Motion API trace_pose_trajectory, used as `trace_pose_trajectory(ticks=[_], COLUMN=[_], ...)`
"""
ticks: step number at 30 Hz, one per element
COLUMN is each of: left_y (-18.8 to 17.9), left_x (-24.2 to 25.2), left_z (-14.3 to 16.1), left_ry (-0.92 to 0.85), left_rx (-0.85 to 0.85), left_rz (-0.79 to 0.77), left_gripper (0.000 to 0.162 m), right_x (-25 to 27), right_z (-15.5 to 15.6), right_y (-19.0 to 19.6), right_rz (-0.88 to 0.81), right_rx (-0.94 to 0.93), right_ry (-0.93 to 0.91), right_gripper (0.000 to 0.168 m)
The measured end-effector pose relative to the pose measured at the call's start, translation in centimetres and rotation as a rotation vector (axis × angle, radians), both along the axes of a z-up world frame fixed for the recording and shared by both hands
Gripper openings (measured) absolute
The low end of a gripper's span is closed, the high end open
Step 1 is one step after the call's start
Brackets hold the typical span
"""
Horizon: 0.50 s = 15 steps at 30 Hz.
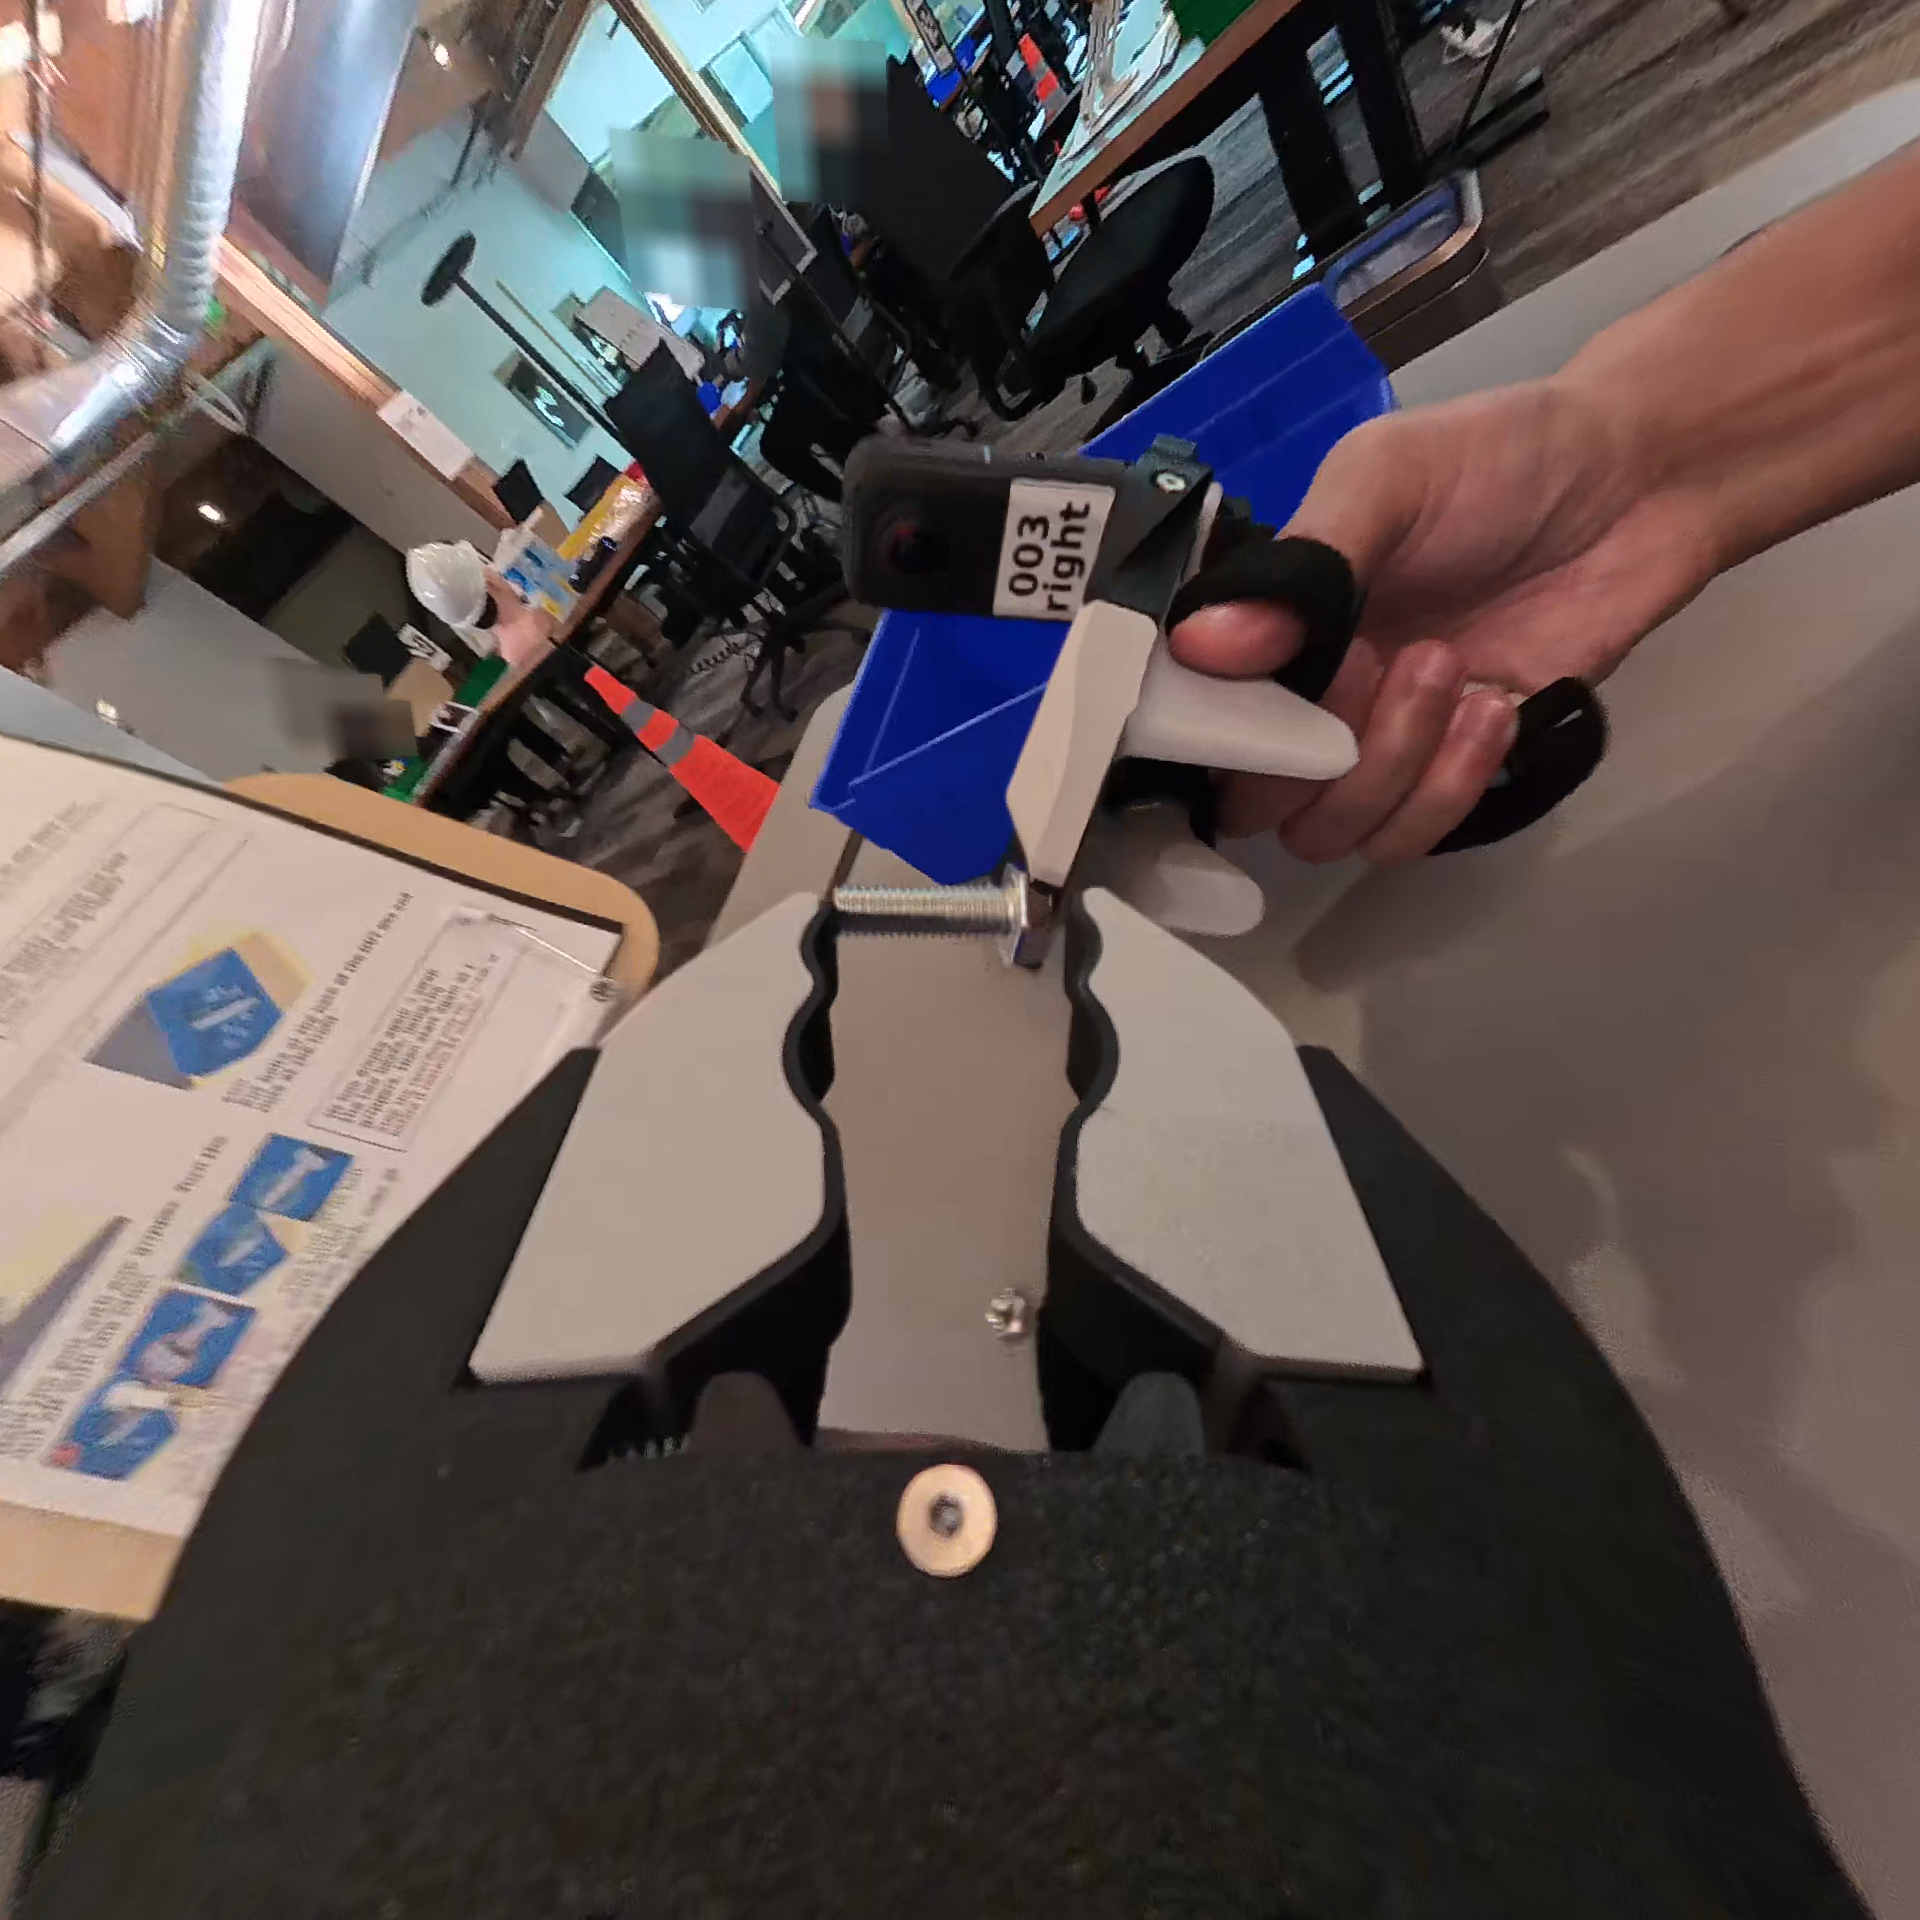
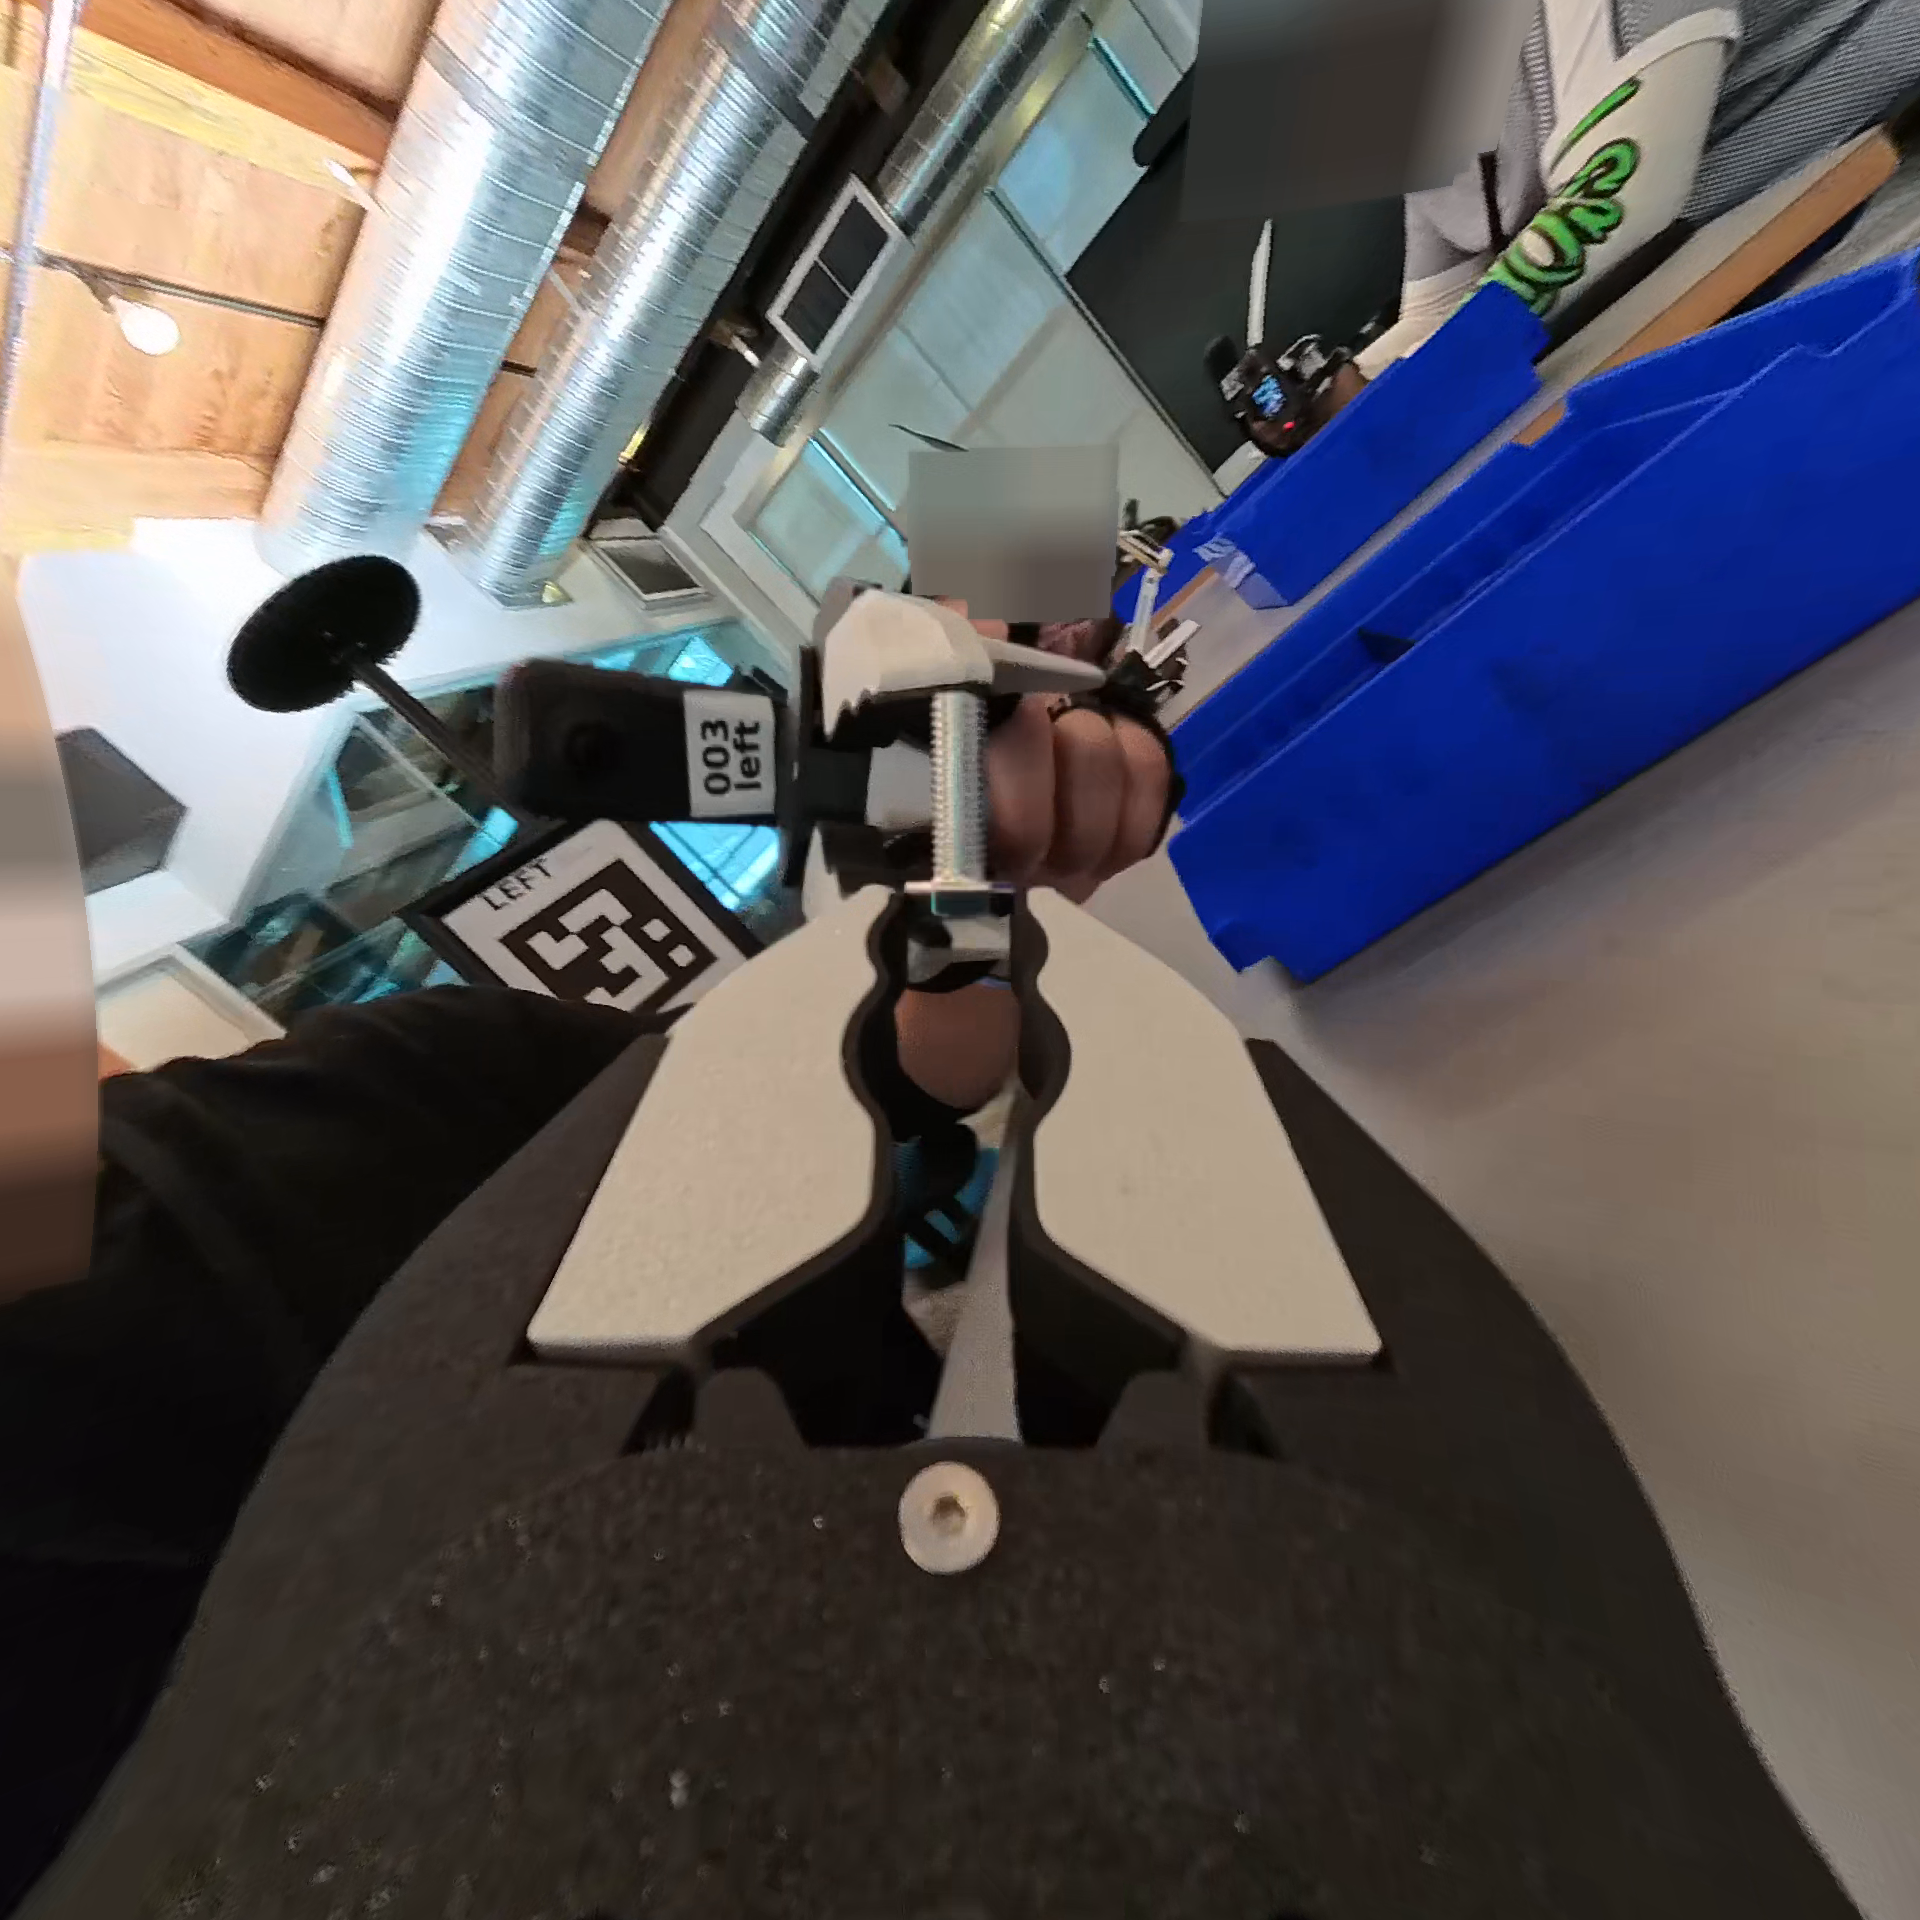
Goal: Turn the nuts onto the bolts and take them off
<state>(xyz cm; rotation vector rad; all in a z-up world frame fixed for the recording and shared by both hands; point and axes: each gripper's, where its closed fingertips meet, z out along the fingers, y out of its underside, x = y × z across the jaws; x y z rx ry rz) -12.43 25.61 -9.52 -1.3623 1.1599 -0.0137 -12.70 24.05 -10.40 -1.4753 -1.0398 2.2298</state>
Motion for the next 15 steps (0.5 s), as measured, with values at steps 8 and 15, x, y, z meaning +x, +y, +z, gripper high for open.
trace_pose_trajectory(ticks=[8, 15], left_y=[-0.1, -0.1], left_x=[-1.1, -0.1], left_z=[-1.8, -4.7], left_ry=[-0.342, -0.382], left_rx=[-0.375, -0.582], left_rz=[-0.079, -0.14], left_gripper=[0.041, 0.045], right_x=[1.0, 0.4], right_z=[-2.6, -4.7], right_y=[2.4, 1.6], right_rz=[-0.203, -0.264], right_rx=[0.424, 0.874], right_ry=[-0.173, -0.307], right_gripper=[0.019, 0.019])
